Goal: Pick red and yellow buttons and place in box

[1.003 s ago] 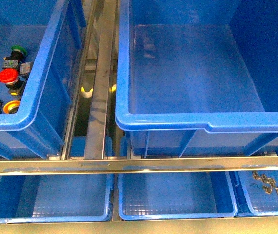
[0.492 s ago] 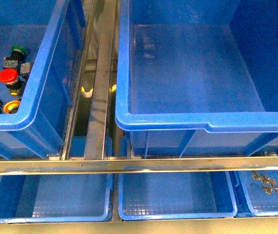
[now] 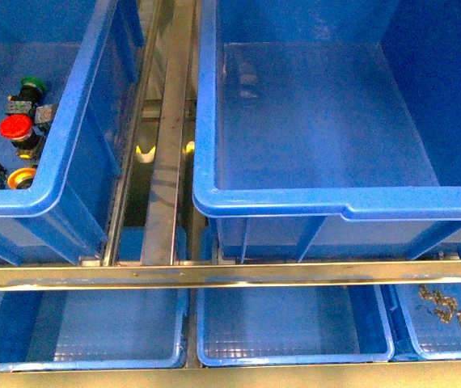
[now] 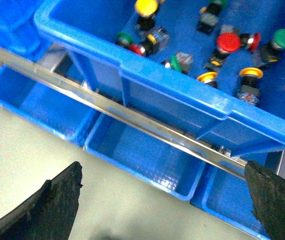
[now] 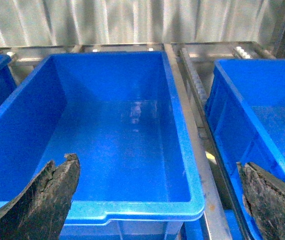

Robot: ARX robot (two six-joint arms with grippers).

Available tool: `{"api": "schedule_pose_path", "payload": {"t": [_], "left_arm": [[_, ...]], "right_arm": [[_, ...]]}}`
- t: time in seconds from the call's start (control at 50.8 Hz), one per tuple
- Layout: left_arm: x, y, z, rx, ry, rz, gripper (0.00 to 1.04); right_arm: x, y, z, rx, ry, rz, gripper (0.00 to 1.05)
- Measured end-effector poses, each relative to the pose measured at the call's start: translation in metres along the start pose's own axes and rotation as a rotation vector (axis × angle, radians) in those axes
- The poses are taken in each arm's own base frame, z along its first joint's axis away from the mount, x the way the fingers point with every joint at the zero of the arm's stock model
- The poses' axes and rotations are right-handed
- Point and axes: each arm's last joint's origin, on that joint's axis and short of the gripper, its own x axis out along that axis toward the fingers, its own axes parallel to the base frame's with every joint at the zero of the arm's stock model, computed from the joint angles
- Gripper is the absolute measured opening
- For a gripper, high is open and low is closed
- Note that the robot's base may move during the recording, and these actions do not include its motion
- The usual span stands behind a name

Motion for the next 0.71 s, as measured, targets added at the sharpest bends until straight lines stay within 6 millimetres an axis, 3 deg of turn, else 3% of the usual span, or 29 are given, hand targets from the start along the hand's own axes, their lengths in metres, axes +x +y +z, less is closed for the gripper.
{"api": "schedule_pose_path", "payload": {"t": [0.079, 0.157, 0.256, 0.354, 0.472, 0.708], "left_arm": [[0.021, -0.004, 0.032, -0.101, 0.032, 0.009, 0.97], [0.041, -0.011, 0.069, -0.062, -0.013, -0.058, 0.97], [0.069, -0.026, 0.113, 0.146, -0.011, -0.238, 0.97], [0.112, -0.03, 0.139, 0.381, 0.07, -0.356, 0.97], [0.159, -0.033, 0.146, 0.584, 0.134, -0.384, 0.97], [0.207, -0.042, 0.129, 0.733, 0.286, -0.478, 0.97]], "right_arm": [[0.0, 0.0, 0.0, 0.0, 0.0, 0.0, 0.99], [0.0, 0.0, 0.0, 0.0, 0.0, -0.001, 0.99], [0.0, 0.0, 0.0, 0.0, 0.0, 0.0, 0.99], [0.0, 0.0, 0.0, 0.0, 0.0, 0.0, 0.99], [0.0, 0.0, 0.0, 0.0, 0.0, -0.001, 0.99], [0.0, 0.0, 0.0, 0.0, 0.0, 0.0, 0.99]]}}
